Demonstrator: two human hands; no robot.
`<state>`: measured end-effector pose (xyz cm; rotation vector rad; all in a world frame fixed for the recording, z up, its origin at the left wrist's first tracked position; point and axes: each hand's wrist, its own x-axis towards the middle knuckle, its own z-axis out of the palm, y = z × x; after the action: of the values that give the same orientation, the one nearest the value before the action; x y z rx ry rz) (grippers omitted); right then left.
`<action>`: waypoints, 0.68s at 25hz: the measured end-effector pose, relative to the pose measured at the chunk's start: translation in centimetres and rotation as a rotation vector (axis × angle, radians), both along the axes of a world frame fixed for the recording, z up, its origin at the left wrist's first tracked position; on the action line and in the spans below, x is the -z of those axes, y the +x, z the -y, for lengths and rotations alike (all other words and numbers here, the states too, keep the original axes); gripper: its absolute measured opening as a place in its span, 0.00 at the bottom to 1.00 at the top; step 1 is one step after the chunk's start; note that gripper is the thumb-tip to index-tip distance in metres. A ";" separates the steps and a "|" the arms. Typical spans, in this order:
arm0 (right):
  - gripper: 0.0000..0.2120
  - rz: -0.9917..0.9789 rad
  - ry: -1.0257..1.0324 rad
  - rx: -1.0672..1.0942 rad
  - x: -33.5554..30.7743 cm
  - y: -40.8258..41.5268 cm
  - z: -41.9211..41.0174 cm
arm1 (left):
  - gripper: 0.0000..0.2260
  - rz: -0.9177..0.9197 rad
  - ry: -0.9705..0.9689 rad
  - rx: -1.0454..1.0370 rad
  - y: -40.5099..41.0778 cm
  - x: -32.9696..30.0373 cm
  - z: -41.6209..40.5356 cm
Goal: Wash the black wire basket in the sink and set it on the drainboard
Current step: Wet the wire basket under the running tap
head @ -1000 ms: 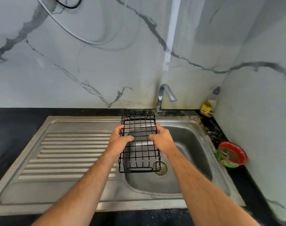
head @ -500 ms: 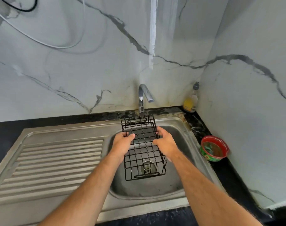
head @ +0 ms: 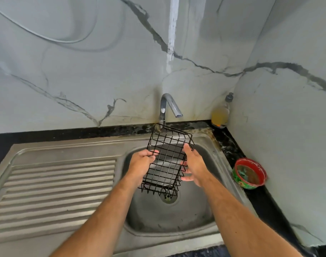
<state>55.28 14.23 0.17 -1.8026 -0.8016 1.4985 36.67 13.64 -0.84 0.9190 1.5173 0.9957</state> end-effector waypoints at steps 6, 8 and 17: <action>0.34 -0.220 -0.188 0.066 0.1 0.9 -3.5 | 0.12 -0.011 -0.094 -0.046 0.3 1.5 -0.2; 0.26 -0.168 -0.177 0.039 0.7 1.1 -4.4 | 0.10 -0.013 -0.136 -0.048 0.8 2.0 -0.3; 0.38 0.389 -0.011 -0.196 3.9 1.5 -5.8 | 0.24 -0.105 -0.214 -0.193 2.7 0.2 -5.9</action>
<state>56.74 20.04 -3.69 -2.1076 -1.1890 1.2829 39.39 19.54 -0.99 0.6917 1.7890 0.9110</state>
